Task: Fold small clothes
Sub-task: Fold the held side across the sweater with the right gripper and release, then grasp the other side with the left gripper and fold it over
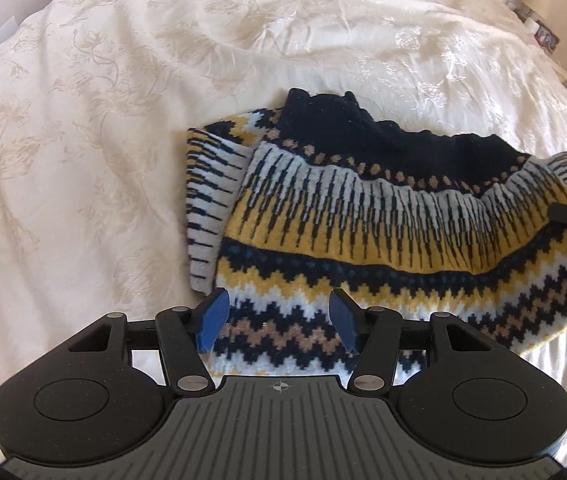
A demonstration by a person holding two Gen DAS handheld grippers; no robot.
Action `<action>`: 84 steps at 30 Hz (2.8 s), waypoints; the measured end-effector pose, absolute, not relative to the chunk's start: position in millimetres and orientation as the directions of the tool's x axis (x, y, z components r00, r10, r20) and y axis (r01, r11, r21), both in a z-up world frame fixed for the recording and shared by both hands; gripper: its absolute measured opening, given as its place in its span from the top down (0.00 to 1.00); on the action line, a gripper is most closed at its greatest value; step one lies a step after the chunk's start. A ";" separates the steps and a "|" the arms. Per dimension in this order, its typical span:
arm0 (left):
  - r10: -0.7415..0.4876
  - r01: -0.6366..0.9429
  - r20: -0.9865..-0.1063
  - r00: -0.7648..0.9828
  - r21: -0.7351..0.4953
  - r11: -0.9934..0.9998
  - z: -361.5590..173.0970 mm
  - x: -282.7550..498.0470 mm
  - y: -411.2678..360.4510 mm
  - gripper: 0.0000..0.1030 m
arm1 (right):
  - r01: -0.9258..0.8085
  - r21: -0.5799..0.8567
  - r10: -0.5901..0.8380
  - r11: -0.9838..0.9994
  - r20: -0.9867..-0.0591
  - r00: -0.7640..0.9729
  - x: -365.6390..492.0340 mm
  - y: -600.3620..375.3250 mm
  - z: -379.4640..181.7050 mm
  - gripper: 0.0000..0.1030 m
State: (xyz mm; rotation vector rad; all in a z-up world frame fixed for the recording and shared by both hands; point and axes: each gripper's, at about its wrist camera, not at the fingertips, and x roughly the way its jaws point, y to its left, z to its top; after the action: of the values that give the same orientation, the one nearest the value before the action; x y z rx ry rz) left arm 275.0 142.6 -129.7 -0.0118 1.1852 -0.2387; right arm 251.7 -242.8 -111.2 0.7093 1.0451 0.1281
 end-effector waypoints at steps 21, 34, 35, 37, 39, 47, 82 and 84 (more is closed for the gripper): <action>-0.213 0.129 -0.928 0.304 -0.181 0.975 -144.3 269.0 254.7 0.48 | 0.050 0.581 0.521 0.812 -0.762 0.385 312.9 -14.8 -127.1 0.75; -0.261 0.119 -0.916 0.305 -0.235 0.965 -141.3 280.4 258.0 0.48 | -0.020 0.605 0.550 0.796 -0.710 0.439 300.6 -8.4 -112.7 0.39; -0.268 0.125 -0.913 0.309 -0.240 0.963 -139.1 282.6 255.0 0.48 | -0.029 0.586 0.533 0.810 -0.715 0.453 296.9 -11.9 -108.8 0.34; -0.284 0.137 -0.905 0.317 -0.252 0.958 -135.2 287.8 247.7 0.48 | -0.071 0.526 0.494 0.847 -0.732 0.468 288.5 -16.5 -100.6 0.29; -0.297 0.141 -0.898 0.324 -0.264 0.954 -132.2 293.9 240.7 0.48 | -0.125 0.457 0.459 0.881 -0.758 0.463 278.0 -18.3 -94.9 0.26; -0.312 0.151 -0.897 0.314 -0.277 0.949 -130.7 308.7 223.0 0.48 | -0.338 0.256 0.395 0.906 -0.798 0.455 229.8 5.9 -89.5 0.23; -0.561 -0.029 -0.821 0.102 -0.566 0.824 -186.2 358.0 180.4 0.44 | -0.402 0.097 0.304 0.911 -0.817 0.491 212.9 39.8 -117.4 0.82; -0.562 -0.022 -0.821 0.102 -0.566 0.824 -187.6 358.0 179.8 0.46 | -0.396 0.105 0.307 0.912 -0.816 0.490 215.0 37.2 -120.4 0.82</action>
State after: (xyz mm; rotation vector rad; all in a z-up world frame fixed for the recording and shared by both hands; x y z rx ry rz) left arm 358.0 179.8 -187.6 -0.5051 1.4270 -0.4238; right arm 215.0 37.2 -120.4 -0.1012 0.9686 0.4276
